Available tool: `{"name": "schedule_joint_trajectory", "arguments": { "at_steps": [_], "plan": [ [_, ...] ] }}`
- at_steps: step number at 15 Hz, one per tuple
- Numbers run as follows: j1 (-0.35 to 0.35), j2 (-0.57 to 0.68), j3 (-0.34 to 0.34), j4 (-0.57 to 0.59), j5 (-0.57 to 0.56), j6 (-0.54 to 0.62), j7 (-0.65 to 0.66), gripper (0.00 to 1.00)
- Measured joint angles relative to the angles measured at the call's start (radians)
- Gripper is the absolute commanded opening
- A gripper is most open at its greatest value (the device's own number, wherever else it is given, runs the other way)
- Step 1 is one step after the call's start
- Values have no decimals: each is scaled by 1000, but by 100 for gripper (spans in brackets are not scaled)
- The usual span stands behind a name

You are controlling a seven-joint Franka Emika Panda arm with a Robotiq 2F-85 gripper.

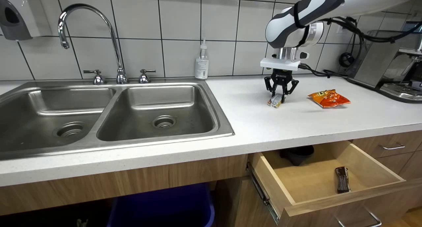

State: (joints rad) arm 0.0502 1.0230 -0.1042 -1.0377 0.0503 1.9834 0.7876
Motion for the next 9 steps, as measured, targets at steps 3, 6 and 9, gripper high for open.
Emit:
{"name": "schedule_joint_trajectory", "arguments": {
  "at_steps": [3, 6, 9],
  "plan": [
    [0, 0, 0, 0, 0, 1, 0, 16],
    [0, -3, 0, -1, 0, 4, 0, 16],
    [1, -17, 0, -14, 0, 10, 0, 16]
  ]
}}
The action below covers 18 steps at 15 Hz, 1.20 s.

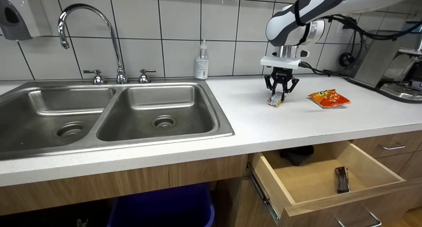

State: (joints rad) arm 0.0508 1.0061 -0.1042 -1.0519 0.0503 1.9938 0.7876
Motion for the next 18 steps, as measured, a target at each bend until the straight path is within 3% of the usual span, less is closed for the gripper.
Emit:
{"name": "schedule_joint_trajectory", "arguments": {
  "at_steps": [8, 18],
  "plan": [
    [24, -122, 0, -181, 0, 85, 0, 16],
    [74, -389, 0, -628, 0, 291, 3, 16]
  ]
}}
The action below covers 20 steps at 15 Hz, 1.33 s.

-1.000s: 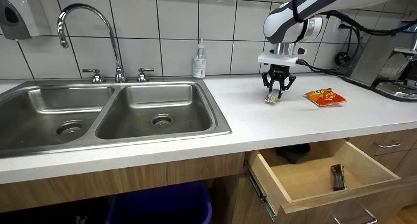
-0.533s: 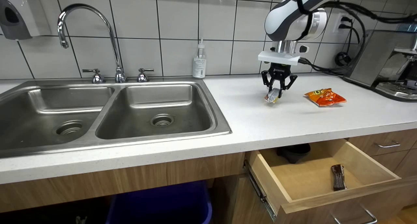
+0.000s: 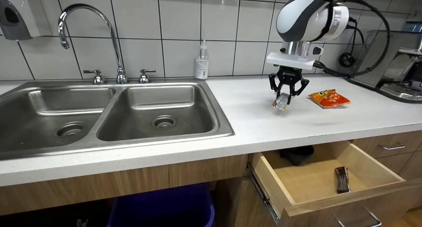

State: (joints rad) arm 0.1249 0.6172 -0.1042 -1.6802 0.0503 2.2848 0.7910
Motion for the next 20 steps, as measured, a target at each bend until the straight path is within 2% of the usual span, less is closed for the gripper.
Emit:
{"name": "schedule_joint_trajectory", "arguments": {
  "at_steps": [11, 20],
  "plan": [
    [23, -296, 5, -470, 0, 186, 7, 16],
    [23, -452, 21, -724, 0, 268, 7, 16]
  ]
}}
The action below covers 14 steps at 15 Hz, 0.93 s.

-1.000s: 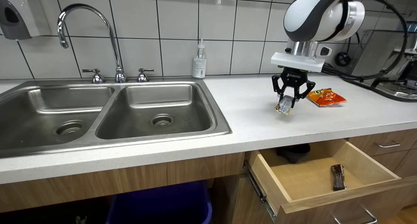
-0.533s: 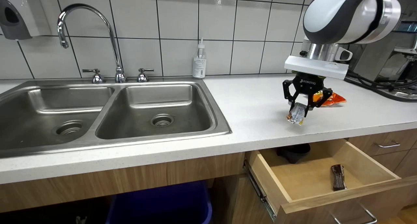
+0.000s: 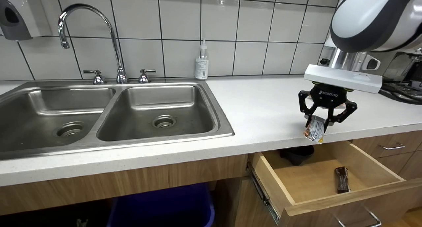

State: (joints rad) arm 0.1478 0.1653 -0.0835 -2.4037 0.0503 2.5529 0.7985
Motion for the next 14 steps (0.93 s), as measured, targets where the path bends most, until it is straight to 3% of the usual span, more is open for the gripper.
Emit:
{"name": "schedule_joint_trajectory", "arguments": {
  "at_steps": [14],
  "plan": [
    [-18, -57, 1, -172, 0, 45, 3, 16]
  ]
}}
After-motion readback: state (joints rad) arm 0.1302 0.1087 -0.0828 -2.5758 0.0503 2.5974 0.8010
